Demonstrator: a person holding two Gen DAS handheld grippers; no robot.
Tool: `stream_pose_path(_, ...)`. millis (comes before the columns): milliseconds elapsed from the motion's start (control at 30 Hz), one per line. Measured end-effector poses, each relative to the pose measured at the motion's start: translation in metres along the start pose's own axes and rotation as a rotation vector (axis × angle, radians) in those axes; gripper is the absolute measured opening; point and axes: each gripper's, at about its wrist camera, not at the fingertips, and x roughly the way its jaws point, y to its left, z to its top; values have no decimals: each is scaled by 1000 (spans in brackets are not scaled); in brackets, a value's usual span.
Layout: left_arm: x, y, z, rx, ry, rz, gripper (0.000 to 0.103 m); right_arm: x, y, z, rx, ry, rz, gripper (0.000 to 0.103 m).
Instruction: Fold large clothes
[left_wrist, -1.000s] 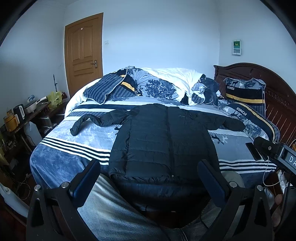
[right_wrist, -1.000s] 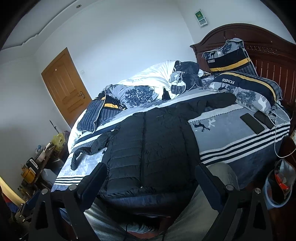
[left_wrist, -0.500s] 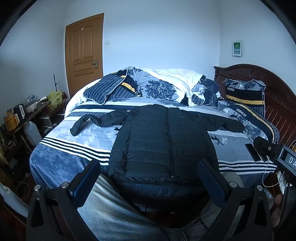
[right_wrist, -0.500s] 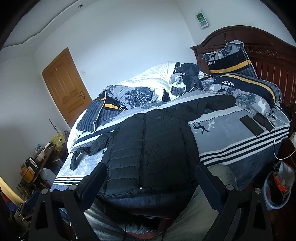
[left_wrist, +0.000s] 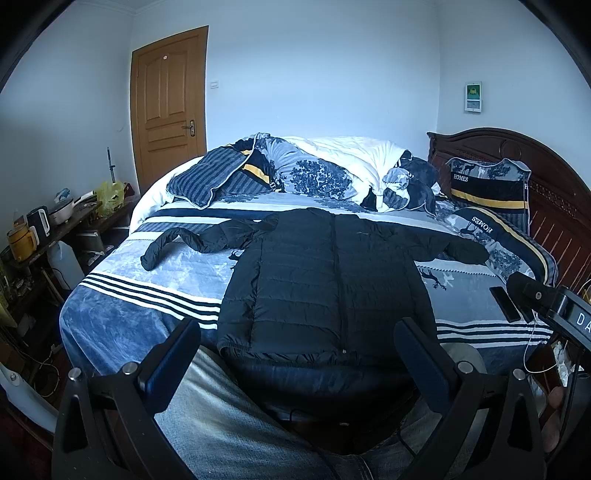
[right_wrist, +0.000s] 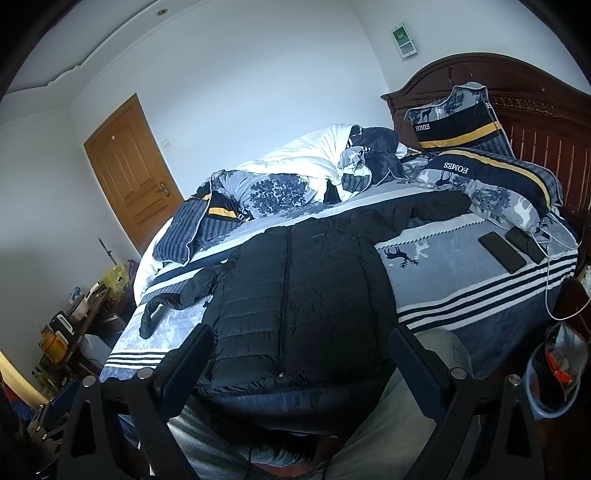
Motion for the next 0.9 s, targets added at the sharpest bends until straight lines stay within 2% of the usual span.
stream_pose_path(367,2,2,-1,3,6,22,103,0,1,0,-7,-4,-1,98)
stream_pose_path(567,9,4,9,-3,17,57,103,0,5,13,-66,-20,16,98)
stream_pose_path(733,19,6,13,-15,58,62,103,-1,15,20,-120,-49,14,98)
stream_pose_path(900,35,11,25,-22,85,84,103,24,19,33,-143,25,83,98)
